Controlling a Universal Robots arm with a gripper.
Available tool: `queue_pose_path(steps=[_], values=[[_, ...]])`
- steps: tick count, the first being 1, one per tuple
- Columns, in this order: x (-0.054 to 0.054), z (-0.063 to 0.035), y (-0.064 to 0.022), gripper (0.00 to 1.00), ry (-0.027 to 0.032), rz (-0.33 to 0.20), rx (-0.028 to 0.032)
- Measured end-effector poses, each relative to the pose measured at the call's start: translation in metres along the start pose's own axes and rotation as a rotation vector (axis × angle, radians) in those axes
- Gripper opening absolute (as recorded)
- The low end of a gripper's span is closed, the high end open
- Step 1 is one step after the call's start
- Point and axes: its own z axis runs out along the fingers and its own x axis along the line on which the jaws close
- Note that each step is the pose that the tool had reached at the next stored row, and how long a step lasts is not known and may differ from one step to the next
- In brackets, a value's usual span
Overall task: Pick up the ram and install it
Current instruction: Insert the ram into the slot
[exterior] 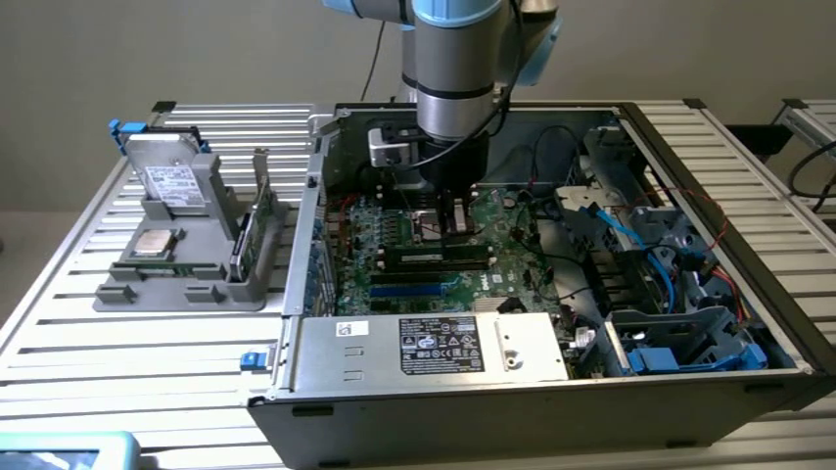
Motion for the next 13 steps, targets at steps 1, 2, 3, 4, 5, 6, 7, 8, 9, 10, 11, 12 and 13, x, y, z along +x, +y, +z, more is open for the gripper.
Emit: queue_pose_path(steps=[1, 2, 3, 4, 5, 6, 7, 8, 9, 10, 11, 12, 13], values=[[-0.0001, 0.0000, 0.0000, 0.13, 0.0000, -0.002, 0.0002], [-0.0001, 0.0001, 0.0000, 0.13, -0.0001, -0.005, 0.0004], [-0.0002, 0.0001, 0.0000, 0.13, -0.0001, -0.007, 0.0007], [-0.0003, 0.0002, 0.0000, 0.13, -0.0003, -0.009, 0.0010], [-0.0003, 0.0003, 0.0000, 0.13, -0.0002, -0.012, 0.0012], [-0.0003, 0.0005, 0.0000, 0.13, -0.0003, -0.014, 0.0014], [-0.0003, 0.0007, 0.0000, 0.13, -0.0004, -0.015, 0.0016], [-0.0003, 0.0010, 0.0000, 0.13, -0.0005, -0.016, 0.0018], [-0.0004, 0.0013, 0.0001, 0.13, -0.0007, -0.017, 0.0020], [-0.0004, 0.0014, 0.0001, 0.13, -0.0006, -0.018, 0.0020], [-0.0004, 0.0014, 0.0001, 0.13, -0.0006, -0.019, 0.0021], [-0.0004, 0.0015, 0.0001, 0.13, -0.0005, -0.021, 0.0022], [-0.0004, 0.0016, 0.0001, 0.13, -0.0006, -0.022, 0.0023]])
